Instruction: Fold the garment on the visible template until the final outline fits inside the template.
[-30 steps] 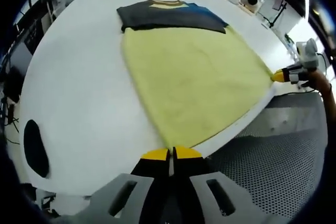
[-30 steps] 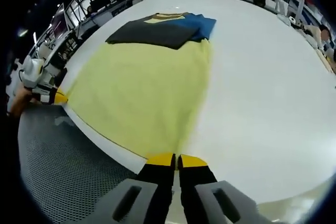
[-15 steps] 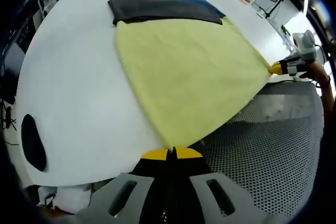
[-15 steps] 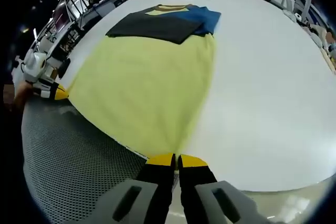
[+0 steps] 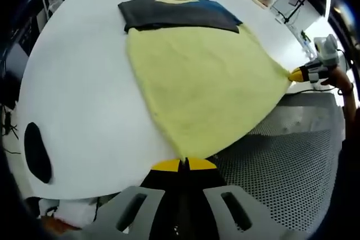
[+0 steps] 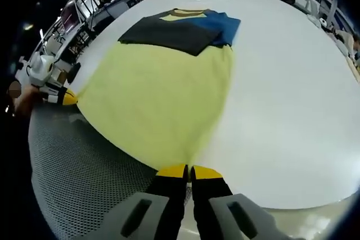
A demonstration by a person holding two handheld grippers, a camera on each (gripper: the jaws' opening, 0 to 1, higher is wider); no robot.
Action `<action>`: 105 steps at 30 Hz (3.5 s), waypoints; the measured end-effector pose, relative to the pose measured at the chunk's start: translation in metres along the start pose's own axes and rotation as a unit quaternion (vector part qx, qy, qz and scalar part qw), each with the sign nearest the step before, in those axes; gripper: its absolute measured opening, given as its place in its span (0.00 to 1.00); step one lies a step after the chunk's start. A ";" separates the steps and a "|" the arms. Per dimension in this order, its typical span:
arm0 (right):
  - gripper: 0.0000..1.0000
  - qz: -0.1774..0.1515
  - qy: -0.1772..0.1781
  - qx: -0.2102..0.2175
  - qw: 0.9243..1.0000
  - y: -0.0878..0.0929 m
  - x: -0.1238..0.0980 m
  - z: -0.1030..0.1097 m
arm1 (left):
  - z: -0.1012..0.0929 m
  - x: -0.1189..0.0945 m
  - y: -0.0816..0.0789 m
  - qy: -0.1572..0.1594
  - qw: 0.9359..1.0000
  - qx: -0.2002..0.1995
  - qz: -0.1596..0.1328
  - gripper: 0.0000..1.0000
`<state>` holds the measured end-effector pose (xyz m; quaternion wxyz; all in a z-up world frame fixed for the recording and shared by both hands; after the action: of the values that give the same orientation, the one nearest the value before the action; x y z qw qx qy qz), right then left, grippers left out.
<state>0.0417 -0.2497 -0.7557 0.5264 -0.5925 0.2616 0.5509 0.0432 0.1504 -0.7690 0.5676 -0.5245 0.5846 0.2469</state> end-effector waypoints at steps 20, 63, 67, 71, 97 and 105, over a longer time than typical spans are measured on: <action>0.00 -0.059 0.007 -0.032 0.998 -0.052 -0.027 -0.008 | 0.014 -0.024 -0.055 -0.027 0.996 -0.011 -0.080 0.01; 0.00 -0.185 0.060 0.026 0.981 -0.196 -0.007 -0.056 | 0.067 -0.021 -0.206 -0.072 0.977 -0.020 -0.201 0.01; 0.00 -0.193 0.059 0.039 0.979 -0.205 -0.004 -0.060 | 0.074 -0.014 -0.216 -0.072 0.976 -0.026 -0.206 0.01; 0.00 -0.196 0.061 0.044 0.978 -0.214 0.001 -0.065 | 0.080 -0.010 -0.226 -0.064 0.974 -0.046 -0.212 0.01; 0.00 -0.214 0.080 0.073 0.971 -0.268 0.040 -0.092 | 0.113 0.023 -0.277 -0.056 0.968 -0.109 -0.221 0.01; 0.00 -0.230 0.090 0.076 0.966 -0.275 0.044 -0.097 | 0.118 0.028 -0.288 -0.052 0.962 -0.128 -0.237 0.01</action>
<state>0.3341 -0.2411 -0.7193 0.6568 -0.6422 0.2058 0.3375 0.3535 0.1515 -0.7339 0.5674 -0.7028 0.3768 0.2052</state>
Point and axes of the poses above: the point that each gripper's makers call its tool centre point, and the gripper's own axes: x roughly forward along the fingers, z roughly to its left, y roughly out of its underside, the point moved 9 cm from there along -x, roughly backward along the fingers, and after that the axes turned 1 degree about z, right-handed, at the moved point
